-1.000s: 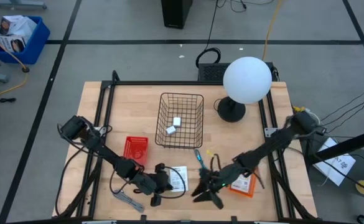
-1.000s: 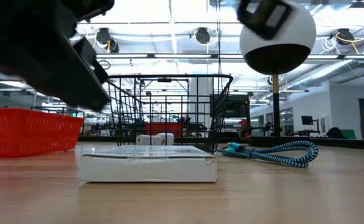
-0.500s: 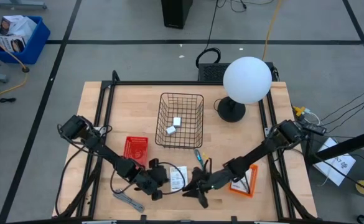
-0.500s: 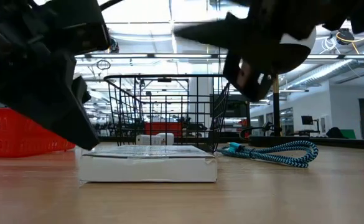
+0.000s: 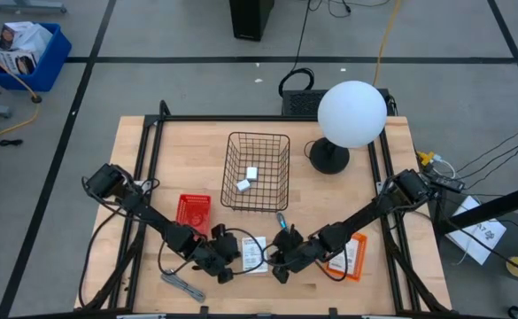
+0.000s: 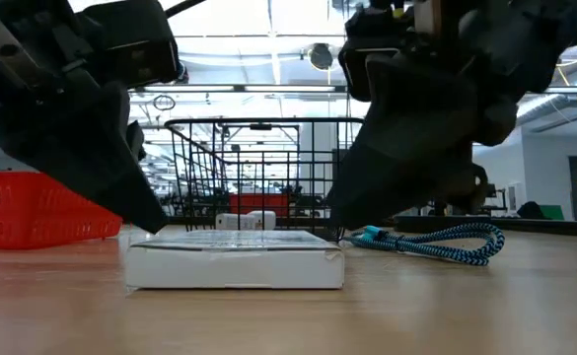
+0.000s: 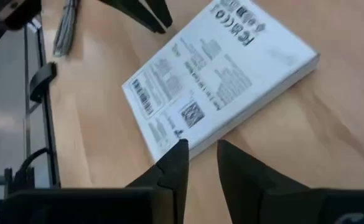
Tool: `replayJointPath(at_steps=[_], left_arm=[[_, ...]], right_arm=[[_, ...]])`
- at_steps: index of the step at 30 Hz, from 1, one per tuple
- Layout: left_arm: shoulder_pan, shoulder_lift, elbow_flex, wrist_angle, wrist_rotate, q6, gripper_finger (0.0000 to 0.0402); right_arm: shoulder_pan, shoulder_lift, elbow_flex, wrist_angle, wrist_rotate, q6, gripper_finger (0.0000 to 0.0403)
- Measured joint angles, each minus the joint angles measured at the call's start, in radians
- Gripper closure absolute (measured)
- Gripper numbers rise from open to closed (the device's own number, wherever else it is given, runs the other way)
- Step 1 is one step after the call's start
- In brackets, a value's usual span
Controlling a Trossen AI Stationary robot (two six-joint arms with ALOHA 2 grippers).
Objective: Pick and place items into bin
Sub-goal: Put the card reader box into the orange basket
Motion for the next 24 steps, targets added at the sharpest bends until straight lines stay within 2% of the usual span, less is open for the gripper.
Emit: replayJointPath(at_steps=[4, 7, 12, 16, 24], left_arm=[[-0.008, 0.000, 0.000, 0.066, -0.037, 0.048, 0.0369], [-0.001, 0.009, 0.001, 0.109, 0.014, 0.063, 0.0369], [0.028, 0.074, 0.004, 0.122, 0.041, 0.010, 0.0369], [0.054, 0.128, 0.006, 0.156, 0.086, -0.025, 0.0369], [0.060, 0.131, 0.005, 0.135, 0.116, -0.083, 0.0369]], right_arm=[[-0.005, 0.000, 0.000, -0.006, -0.001, 0.000, 0.0335], [-0.015, 0.000, 0.000, -0.042, -0.002, 0.001, 0.0343], [-0.025, 0.000, 0.000, -0.085, -0.022, 0.019, 0.0352], [-0.025, 0.000, -0.001, -0.050, -0.057, 0.000, 0.0352], [-0.023, 0.000, -0.002, -0.007, -0.059, -0.058, 0.0333]])
